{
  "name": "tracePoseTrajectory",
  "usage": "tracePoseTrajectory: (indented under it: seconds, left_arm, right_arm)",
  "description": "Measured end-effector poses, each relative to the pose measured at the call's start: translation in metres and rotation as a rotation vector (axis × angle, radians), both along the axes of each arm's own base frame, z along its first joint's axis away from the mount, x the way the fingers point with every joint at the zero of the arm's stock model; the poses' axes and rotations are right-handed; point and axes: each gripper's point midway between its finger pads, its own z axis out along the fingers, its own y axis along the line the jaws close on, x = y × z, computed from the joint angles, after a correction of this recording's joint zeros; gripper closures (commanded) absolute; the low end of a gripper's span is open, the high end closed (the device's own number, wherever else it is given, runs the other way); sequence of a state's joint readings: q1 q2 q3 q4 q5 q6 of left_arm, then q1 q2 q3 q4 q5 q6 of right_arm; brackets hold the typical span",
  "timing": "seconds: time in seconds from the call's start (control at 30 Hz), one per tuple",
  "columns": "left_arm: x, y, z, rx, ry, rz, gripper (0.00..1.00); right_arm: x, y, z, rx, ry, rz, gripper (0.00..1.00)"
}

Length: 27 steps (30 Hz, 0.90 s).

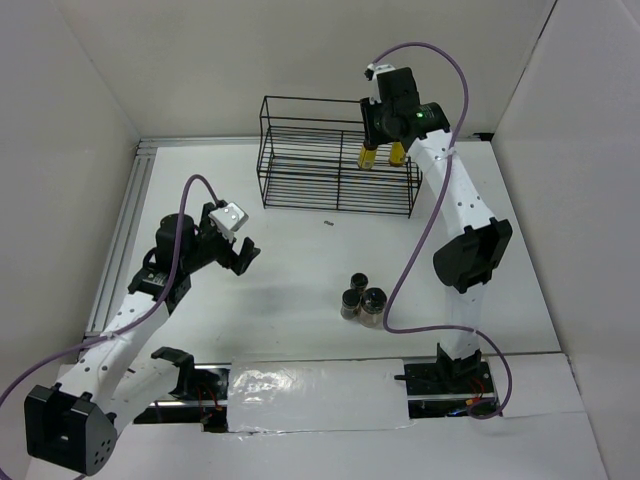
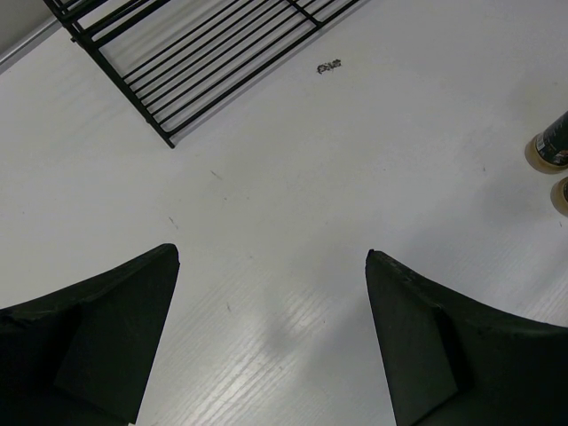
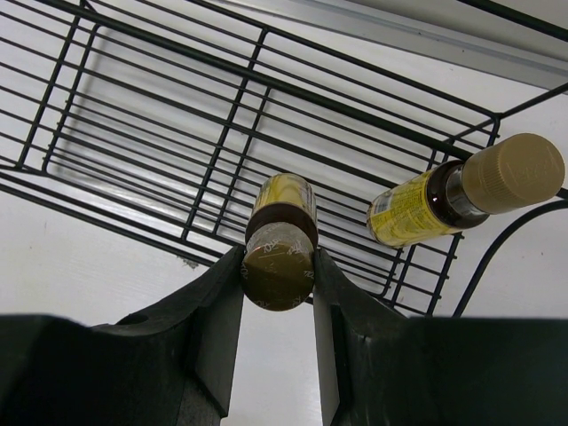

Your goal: Organize the condiment bottles

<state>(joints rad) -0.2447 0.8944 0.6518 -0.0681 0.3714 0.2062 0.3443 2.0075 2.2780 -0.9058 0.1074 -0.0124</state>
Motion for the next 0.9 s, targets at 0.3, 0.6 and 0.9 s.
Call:
tracePoseTrajectory:
  seconds: [0.3,0.6,0.9]
  left_arm:
    - [0.0,0.0,-0.002,0.002,0.008,0.0,0.01]
    - [0.0,0.0,-0.002,0.003,0.007,0.0,0.01]
    - [0.001,0.001,-0.004,0.008,0.009,0.007,0.01]
  right_arm:
    - [0.011,0.004,-0.001,0.01,-0.025,0.001,0.93]
    - [0.03,0.01,0.001,0.036,-0.077,0.006,0.93]
    - [0.043,0.011,0.0,0.053,-0.11,-0.005,0.89]
